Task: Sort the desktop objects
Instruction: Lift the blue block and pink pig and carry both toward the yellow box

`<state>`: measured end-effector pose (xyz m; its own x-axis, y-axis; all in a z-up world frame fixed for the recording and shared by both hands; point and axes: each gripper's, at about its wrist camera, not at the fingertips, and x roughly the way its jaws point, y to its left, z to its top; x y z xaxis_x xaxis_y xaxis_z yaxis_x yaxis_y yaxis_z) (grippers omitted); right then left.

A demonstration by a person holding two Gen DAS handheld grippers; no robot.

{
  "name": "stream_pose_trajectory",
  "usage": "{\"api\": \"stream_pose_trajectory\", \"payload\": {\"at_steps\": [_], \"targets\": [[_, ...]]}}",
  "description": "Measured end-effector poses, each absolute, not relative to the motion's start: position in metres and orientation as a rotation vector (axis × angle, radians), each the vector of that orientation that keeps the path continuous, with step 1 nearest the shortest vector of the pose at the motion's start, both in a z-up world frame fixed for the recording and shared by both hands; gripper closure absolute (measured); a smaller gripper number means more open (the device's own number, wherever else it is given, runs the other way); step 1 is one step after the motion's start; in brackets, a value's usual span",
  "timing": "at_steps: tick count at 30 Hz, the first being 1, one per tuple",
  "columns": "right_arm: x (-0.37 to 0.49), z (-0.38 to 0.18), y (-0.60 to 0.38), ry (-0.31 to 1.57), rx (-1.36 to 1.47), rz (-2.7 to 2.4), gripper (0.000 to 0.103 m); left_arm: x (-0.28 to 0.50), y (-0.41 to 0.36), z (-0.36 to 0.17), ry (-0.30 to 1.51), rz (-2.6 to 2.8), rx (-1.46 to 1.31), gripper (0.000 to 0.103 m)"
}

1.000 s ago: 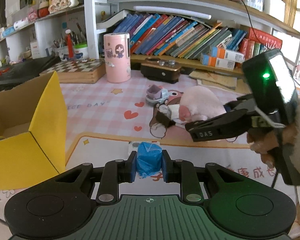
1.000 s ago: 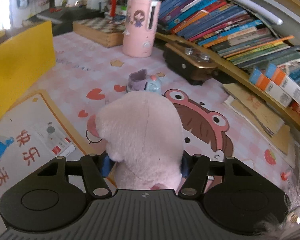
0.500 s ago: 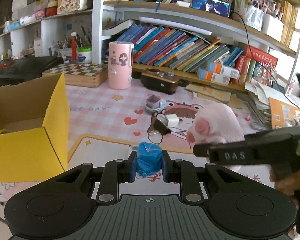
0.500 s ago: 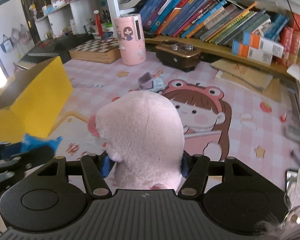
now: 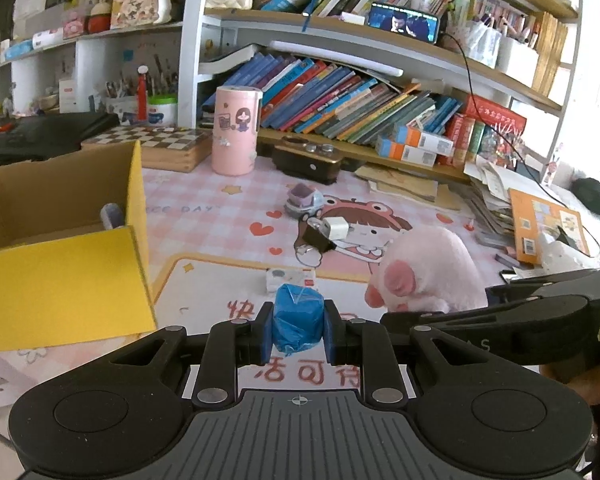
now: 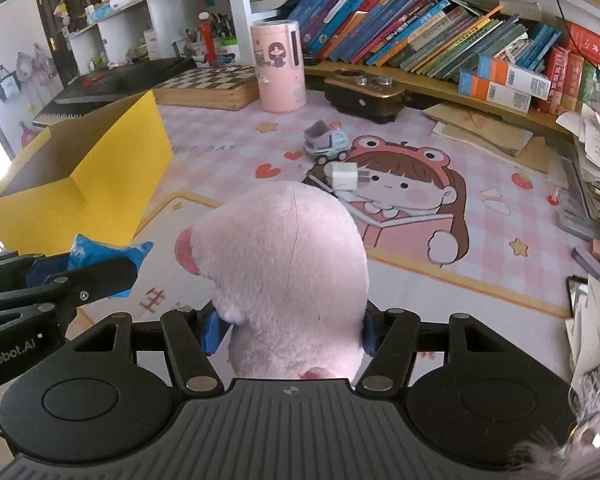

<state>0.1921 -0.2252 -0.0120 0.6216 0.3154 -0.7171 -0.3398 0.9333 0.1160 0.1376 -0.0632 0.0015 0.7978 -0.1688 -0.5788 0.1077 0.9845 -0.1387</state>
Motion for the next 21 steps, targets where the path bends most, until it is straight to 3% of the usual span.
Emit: {"api": "stream_pose_trajectory", "payload": {"at_steps": [21], "targets": [[0.100, -0.008, -0.150, 0.832, -0.044, 0.391, 0.043, 0.056, 0.008, 0.005, 0.617, -0.145, -0.136, 0.081]]}}
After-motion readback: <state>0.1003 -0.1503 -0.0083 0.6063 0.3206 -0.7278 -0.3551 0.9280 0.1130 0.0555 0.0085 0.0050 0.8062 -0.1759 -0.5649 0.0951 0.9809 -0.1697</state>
